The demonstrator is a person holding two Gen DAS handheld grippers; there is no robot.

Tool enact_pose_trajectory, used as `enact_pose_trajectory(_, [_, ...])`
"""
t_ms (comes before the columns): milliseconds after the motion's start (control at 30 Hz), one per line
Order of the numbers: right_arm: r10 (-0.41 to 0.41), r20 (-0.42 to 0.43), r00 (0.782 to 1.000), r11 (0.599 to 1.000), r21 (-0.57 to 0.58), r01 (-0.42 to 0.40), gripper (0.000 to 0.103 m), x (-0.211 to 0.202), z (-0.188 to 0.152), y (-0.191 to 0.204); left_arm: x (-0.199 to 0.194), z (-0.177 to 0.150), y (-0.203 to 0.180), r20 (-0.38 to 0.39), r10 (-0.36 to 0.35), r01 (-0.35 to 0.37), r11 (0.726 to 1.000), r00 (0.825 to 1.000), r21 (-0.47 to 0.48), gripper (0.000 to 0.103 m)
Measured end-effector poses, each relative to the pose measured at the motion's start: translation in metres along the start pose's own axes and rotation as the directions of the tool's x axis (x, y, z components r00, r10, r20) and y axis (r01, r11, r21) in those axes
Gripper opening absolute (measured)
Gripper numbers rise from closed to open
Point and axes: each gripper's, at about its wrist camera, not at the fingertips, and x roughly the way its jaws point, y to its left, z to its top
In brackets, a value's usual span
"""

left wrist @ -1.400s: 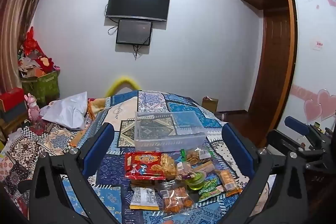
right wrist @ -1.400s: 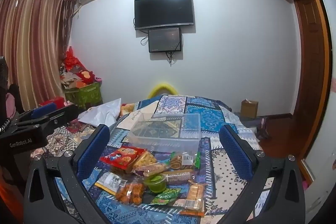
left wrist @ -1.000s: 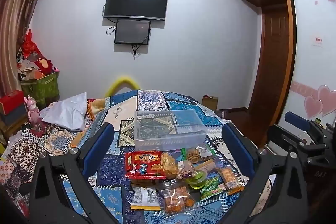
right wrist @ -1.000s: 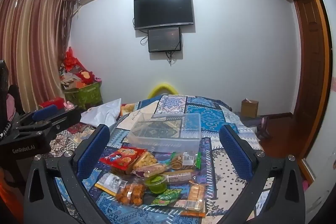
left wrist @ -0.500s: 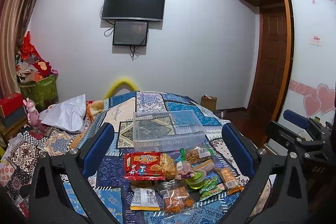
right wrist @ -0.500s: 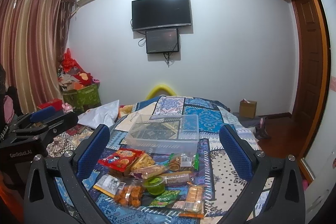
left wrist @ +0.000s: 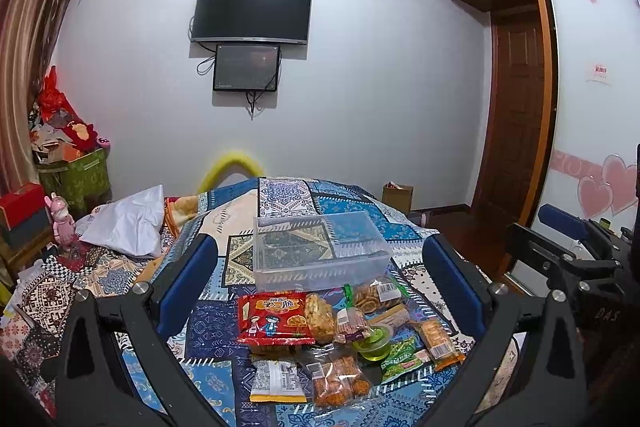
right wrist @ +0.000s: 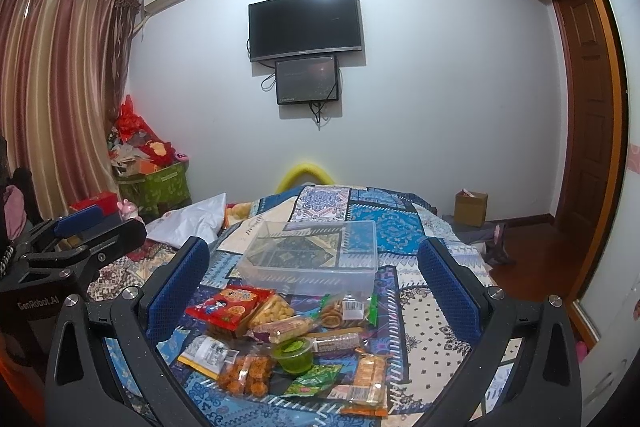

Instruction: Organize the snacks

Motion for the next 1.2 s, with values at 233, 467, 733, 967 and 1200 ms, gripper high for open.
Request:
enact_pose_trajectory(233, [-0.001,0.001,1.0,1.0,0.0,0.001,0.103,-0.0001,-0.0001,-0.0002,-0.0014,0.0016,0.0009,0.001,0.0,0.0,1.0,1.0,0.002,0.103])
enact_pose_trajectory(467, [-0.001,0.004,1.0,1.0,0.003,0.001,0.103,-0.002,-0.0006,0.0003,-0.0028,0.0013,0.0011,0.003,0.001,-0.001,1.0,1.0,0.008,0.103])
enact_pose_trajectory(733, [0.0,0.003,1.0,1.0,0.002,0.0,0.103,-0.0029,-0.0003,0.001,-0.0017,0.001,0.0003,-0.002,0.002,-0.002,1.0,1.0,0.009,0.103])
enact_pose_trajectory(967, [0.002,0.002,1.0,1.0,0.004,-0.002,0.103,-0.0032,-0.0001,0.0022,-0.0009,0.0006,-0.0006,-0.003,0.002,-0.002,1.0,1.0,0.009,0.103])
enact_pose_trajectory(1200, [0.006,-0.001,1.0,1.0,0.01,-0.006,0.103,-0.0007,0.0004,0.0001,0.0019,-0.0014,-0.0003,-0.008,0.005,-0.005,1.0,1.0,0.009,0.103])
